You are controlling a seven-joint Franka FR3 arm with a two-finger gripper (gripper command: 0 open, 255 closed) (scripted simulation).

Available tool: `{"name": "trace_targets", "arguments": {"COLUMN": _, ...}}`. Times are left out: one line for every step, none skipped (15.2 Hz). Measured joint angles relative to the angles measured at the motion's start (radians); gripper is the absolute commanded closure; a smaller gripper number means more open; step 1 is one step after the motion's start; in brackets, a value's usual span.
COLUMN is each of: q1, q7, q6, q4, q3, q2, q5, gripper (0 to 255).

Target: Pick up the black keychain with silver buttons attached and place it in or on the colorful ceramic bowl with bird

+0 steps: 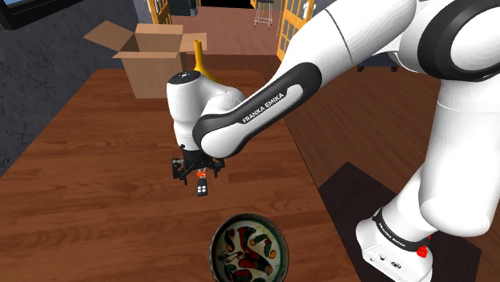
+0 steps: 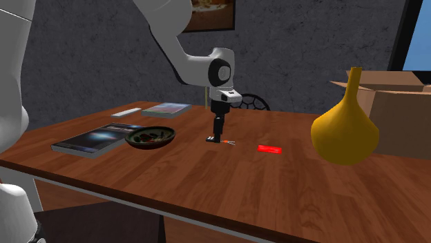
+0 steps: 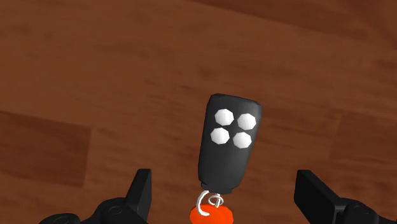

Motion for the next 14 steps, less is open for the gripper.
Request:
{"name": "trace_targets", "arguments": {"q1": 0.0, "q7": 0.0, "q6": 0.0, "q4": 0.0, "q3": 0.0, "q2": 0.0, "q5": 0.0, "gripper": 0}}
{"name": "trace_targets", "arguments": {"q1": 0.0, "q7": 0.0, "q6": 0.0, "q4": 0.0, "q3": 0.0, "q2": 0.0, "q5": 0.0, "gripper": 255}}
{"name": "trace_targets", "arguments": {"q1": 0.0, "q7": 0.0, "q6": 0.0, "q4": 0.0, "q3": 0.0, "q2": 0.0, "q5": 0.0, "gripper": 255}}
{"name": "trace_targets", "arguments": {"q1": 0.0, "q7": 0.0, "q6": 0.0, "q4": 0.0, "q3": 0.0, "q2": 0.0, "q5": 0.0, "gripper": 255}}
{"name": "trace_targets", "arguments": {"q1": 0.0, "q7": 0.0, "q6": 0.0, "q4": 0.0, "q3": 0.0, "q2": 0.0, "q5": 0.0, "gripper": 255}}
{"name": "trace_targets", "arguments": {"q1": 0.0, "q7": 0.0, "q6": 0.0, "q4": 0.0, "q3": 0.0, "q2": 0.0, "q5": 0.0, "gripper": 255}}
{"name": "trace_targets", "arguments": {"q1": 0.0, "q7": 0.0, "q6": 0.0, "q4": 0.0, "q3": 0.0, "q2": 0.0, "q5": 0.0, "gripper": 255}}
{"name": "trace_targets", "arguments": {"q1": 0.0, "q7": 0.0, "q6": 0.0, "q4": 0.0, "q3": 0.0, "q2": 0.0, "q5": 0.0, "gripper": 255}}
{"name": "trace_targets", "arguments": {"q1": 0.0, "q7": 0.0, "q6": 0.0, "q4": 0.0, "q3": 0.0, "q2": 0.0, "q5": 0.0, "gripper": 255}}
{"name": "trace_targets", "arguments": {"q1": 0.0, "q7": 0.0, "q6": 0.0, "q4": 0.0, "q3": 0.0, "q2": 0.0, "q5": 0.0, "gripper": 255}}
{"name": "trace_targets", "arguments": {"q1": 0.0, "q7": 0.0, "q6": 0.0, "q4": 0.0, "q3": 0.0, "q2": 0.0, "q5": 0.0, "gripper": 255}}
{"name": "trace_targets", "arguments": {"q1": 0.0, "q7": 0.0, "q6": 0.0, "q4": 0.0, "q3": 0.0, "q2": 0.0, "q5": 0.0, "gripper": 255}}
{"name": "trace_targets", "arguments": {"q1": -0.001, "q7": -0.001, "q6": -0.005, "q4": 0.001, "q3": 0.002, "q2": -0.004, "q5": 0.003, "gripper": 255}}
{"name": "trace_targets", "arguments": {"q1": -0.004, "q7": -0.005, "q6": -0.014, "q4": 0.004, "q3": 0.004, "q2": -0.011, "q5": 0.008, "gripper": 255}}
